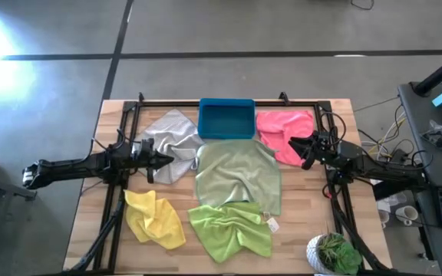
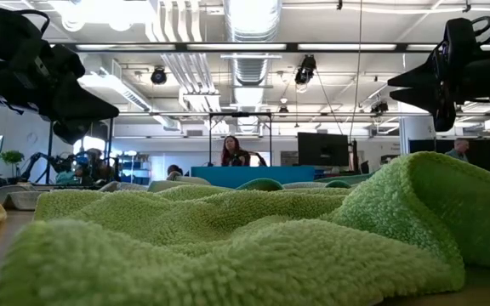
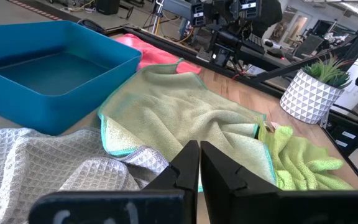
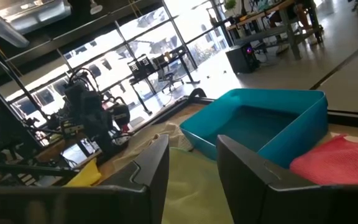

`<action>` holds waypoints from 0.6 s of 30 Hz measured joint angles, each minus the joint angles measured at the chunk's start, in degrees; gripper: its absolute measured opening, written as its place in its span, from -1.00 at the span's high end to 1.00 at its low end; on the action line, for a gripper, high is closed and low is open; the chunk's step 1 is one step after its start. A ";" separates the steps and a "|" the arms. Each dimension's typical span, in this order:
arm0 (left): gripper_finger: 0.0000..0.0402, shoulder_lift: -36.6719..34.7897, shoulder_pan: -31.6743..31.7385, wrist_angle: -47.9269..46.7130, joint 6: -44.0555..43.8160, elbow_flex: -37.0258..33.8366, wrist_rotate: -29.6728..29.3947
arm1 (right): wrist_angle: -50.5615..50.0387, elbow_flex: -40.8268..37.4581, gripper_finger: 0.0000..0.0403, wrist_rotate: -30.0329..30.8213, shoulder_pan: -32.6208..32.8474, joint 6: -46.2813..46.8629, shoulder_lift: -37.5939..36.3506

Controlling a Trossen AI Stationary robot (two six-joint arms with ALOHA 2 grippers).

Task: Fold microfiber towels

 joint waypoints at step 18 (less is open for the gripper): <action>1.00 0.00 0.00 0.02 -0.02 -0.02 0.00 | 6.97 1.60 0.39 0.55 -0.13 15.49 0.00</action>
